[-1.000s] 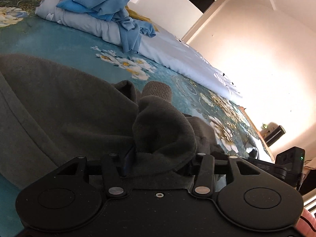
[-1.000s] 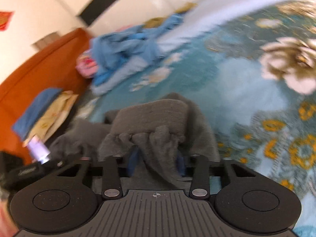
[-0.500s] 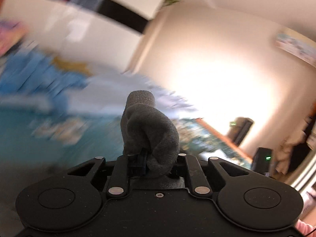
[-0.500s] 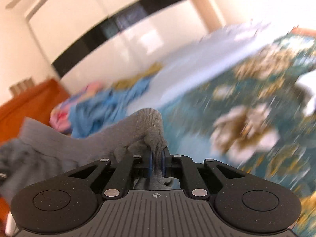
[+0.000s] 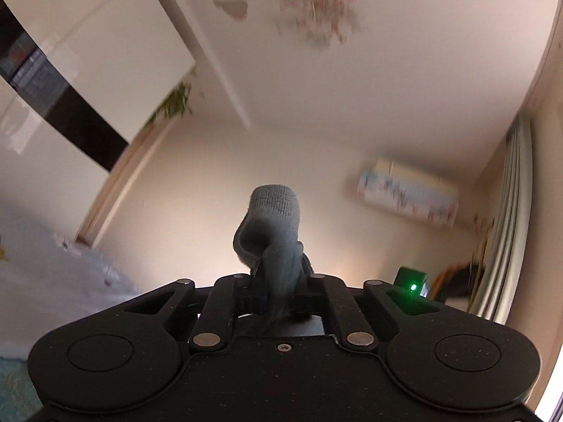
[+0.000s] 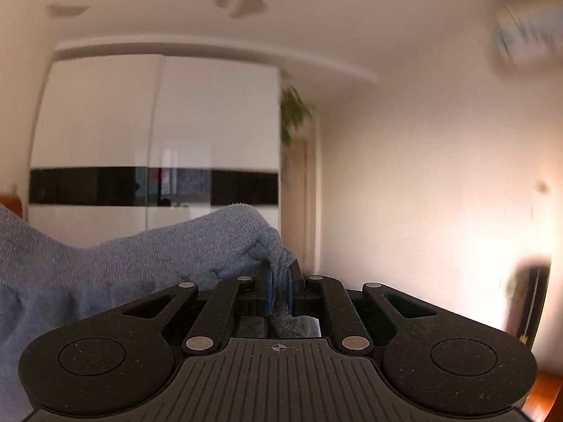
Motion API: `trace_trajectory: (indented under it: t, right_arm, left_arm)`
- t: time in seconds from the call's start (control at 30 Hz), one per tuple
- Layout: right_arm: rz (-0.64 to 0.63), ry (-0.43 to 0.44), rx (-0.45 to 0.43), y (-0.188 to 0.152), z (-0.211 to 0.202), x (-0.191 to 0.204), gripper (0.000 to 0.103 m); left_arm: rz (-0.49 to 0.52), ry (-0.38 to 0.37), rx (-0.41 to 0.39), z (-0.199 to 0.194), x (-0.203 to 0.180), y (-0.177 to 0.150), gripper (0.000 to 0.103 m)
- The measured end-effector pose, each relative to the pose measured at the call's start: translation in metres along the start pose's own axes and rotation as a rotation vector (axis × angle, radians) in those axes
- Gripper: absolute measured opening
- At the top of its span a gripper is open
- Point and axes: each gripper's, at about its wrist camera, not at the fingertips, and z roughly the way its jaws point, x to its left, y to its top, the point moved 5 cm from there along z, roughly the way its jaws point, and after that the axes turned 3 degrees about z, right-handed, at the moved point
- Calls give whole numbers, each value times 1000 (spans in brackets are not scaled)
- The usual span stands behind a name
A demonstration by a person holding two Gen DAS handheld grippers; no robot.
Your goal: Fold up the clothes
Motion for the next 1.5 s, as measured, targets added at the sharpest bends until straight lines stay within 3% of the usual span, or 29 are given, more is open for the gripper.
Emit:
trace_trajectory:
  t: [0.1,0.2,0.4,0.53,0.63,0.73,0.87,0.93,1.03,1.13,1.27,1.37,1.5]
  right_arm:
    - [-74,38,-20,18,12,37,6]
    - [-94,123,24,-6,37,89,6]
    - [-116,383,234,-133,73,227,6]
    - [-104,547,464,-243,79,337,6]
    - [-151,666,592,-304,50,422,6]
    - [-215,764,665,-345,14,488,6]
    - [-348,847,738,-388,-22,536,7]
    - [-389,856,755,-398,-33,535,9]
    - [-342,860,773,-390,-39,512,16]
    - [-275,865,732,-366,-39,478,27]
    - [-108,801,612,-332,-38,390,44]
    - [29,626,534,-335,-44,285,60]
    - [233,234,534,-366,-59,131,58]
  left_arm:
    - [18,25,-32,-25,16,1,6]
    - [5,105,-41,-61,47,-11,6]
    - [-7,404,20,-180,114,-69,6]
    - [-120,596,86,-264,152,-115,6]
    - [-214,762,105,-328,178,-136,5]
    - [-305,893,111,-383,194,-149,5]
    - [-369,1037,126,-435,210,-162,6]
    - [-431,1069,150,-447,216,-170,6]
    - [-463,1073,183,-444,221,-180,6]
    - [-438,1072,238,-437,227,-183,35]
    - [-419,1081,257,-441,226,-178,44]
    - [-419,1088,226,-453,222,-161,50]
    - [-367,1185,136,-473,215,-132,58]
